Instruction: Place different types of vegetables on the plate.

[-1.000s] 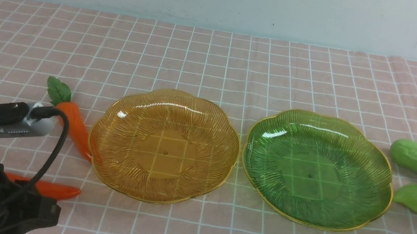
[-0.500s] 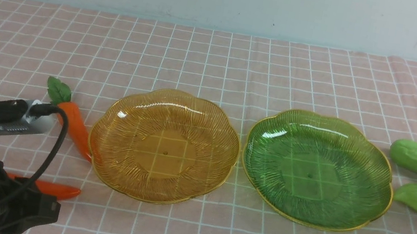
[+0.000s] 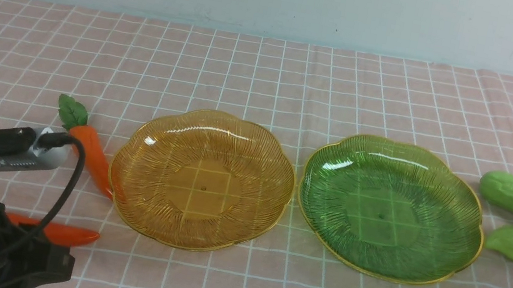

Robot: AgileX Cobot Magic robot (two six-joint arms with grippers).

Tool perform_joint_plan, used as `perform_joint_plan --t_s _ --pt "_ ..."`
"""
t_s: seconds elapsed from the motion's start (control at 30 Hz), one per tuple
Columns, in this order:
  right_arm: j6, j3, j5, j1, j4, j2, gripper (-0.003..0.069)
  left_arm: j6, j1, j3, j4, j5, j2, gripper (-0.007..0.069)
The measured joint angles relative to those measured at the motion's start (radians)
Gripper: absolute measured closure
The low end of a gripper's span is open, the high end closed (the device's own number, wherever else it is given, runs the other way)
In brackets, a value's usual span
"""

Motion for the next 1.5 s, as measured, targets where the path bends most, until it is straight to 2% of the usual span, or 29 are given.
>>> perform_joint_plan --t_s 0.23,0.43,0.53,0.63,0.8,0.87,1.03,1.1,1.17,1.27,1.5 --pt "-0.166 -0.007 0.031 -0.002 0.021 -0.094 0.0176 0.024 0.0 0.0 0.0 0.001 0.0 0.0498" --pt "-0.45 -0.138 -0.033 0.031 0.161 -0.217 0.0179 0.027 0.0 0.0 0.0 0.001 0.0 0.0498" --pt "-0.704 -0.16 -0.104 0.117 0.272 -0.225 0.0183 0.028 0.0 0.0 0.0 0.001 0.0 0.0498" --pt "-0.897 -0.16 -0.116 0.242 0.277 -0.178 0.0185 0.028 0.0 0.0 0.0 0.001 0.0 0.0498" --pt "-0.95 -0.159 -0.133 0.372 0.144 -0.078 0.0188 0.028 0.0 0.0 0.0 0.001 0.0 0.0498" --pt "-0.94 -0.159 -0.141 0.399 0.104 -0.052 0.0173 0.028 0.0 0.0 0.001 -0.001 0.0 0.0498" --pt "-0.833 -0.162 -0.147 0.394 0.033 -0.034 -0.0003 0.028 0.0 0.0 0.018 -0.023 0.0 0.0498" --pt "-0.788 -0.172 -0.139 0.37 -0.014 -0.034 -0.0024 0.028 0.0 0.0 0.018 -0.024 0.0 0.0498" --pt "-0.686 -0.186 -0.133 0.309 -0.046 -0.034 -0.0031 0.028 0.0 0.0 0.019 -0.024 0.0 0.0498" --pt "-0.456 -0.199 -0.131 0.219 -0.055 -0.033 -0.0032 0.028 0.0 0.0 0.019 -0.024 0.0 0.0498" --pt "-0.032 -0.199 -0.078 0.103 -0.003 -0.004 -0.0027 0.028 0.0 0.0 0.019 -0.024 0.0 0.0498"
